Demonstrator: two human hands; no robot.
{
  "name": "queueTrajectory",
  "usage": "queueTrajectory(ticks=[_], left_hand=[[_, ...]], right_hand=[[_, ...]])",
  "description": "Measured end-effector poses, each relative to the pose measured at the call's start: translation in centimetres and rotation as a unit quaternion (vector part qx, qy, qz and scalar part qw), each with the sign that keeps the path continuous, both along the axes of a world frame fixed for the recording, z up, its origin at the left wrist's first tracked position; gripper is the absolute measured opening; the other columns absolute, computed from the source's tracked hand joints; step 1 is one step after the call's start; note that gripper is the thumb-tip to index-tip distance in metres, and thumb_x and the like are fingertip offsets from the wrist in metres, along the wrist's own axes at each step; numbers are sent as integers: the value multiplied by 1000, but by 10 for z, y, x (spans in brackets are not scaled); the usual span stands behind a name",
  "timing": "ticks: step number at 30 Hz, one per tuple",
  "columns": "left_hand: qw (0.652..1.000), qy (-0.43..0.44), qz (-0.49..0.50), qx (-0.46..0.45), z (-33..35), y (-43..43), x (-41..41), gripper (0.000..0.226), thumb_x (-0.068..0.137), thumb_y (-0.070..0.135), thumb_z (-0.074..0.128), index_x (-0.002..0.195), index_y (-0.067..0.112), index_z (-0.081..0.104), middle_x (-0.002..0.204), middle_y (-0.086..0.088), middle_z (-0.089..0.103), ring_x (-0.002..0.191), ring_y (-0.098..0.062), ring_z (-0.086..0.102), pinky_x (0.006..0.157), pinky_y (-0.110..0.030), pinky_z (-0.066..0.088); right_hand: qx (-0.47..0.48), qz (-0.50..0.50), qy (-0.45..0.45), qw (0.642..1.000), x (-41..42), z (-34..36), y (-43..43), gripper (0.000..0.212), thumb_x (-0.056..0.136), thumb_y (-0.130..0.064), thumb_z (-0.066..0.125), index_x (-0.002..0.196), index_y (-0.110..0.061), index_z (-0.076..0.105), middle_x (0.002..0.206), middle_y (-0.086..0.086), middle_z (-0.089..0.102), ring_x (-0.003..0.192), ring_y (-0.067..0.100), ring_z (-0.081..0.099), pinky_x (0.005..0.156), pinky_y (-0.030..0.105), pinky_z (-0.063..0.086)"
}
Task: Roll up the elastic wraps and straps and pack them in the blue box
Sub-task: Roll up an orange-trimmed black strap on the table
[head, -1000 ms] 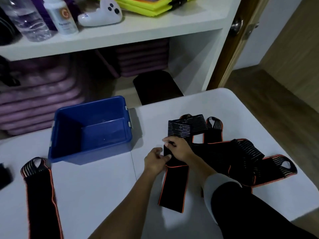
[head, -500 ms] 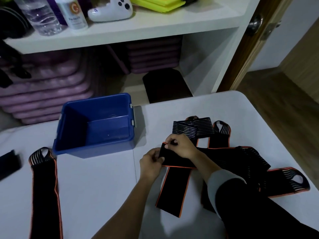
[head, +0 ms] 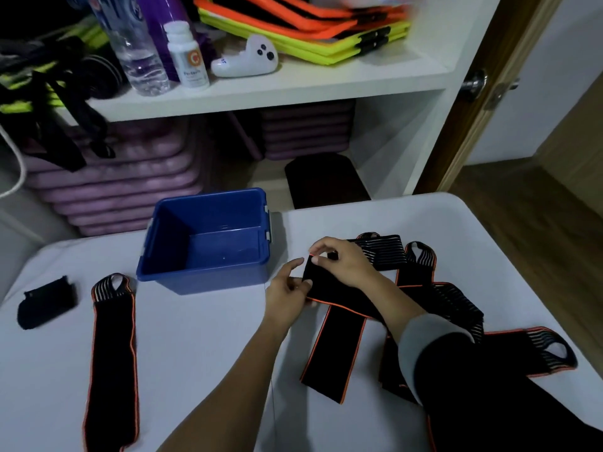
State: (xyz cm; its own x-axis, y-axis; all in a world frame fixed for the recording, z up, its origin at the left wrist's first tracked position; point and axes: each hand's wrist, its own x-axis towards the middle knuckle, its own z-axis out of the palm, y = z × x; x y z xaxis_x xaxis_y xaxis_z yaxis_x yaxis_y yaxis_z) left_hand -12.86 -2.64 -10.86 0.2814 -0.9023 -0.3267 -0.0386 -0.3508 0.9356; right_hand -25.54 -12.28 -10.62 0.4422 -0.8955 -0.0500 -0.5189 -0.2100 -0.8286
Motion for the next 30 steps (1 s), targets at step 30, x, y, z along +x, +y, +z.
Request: queueTrajectory(ticks=[30], left_hand=[[989,-39,-112,90,-45,33,31,62,84,-9,52,127,34,43,104,-12,63,82,-24,66,59,-30,60]], right_hand=[[-39,-242,311,918,-18,-71,91,63,91,-48,50,146,-29,25,146,15,29,130,32,30,105,42,29]])
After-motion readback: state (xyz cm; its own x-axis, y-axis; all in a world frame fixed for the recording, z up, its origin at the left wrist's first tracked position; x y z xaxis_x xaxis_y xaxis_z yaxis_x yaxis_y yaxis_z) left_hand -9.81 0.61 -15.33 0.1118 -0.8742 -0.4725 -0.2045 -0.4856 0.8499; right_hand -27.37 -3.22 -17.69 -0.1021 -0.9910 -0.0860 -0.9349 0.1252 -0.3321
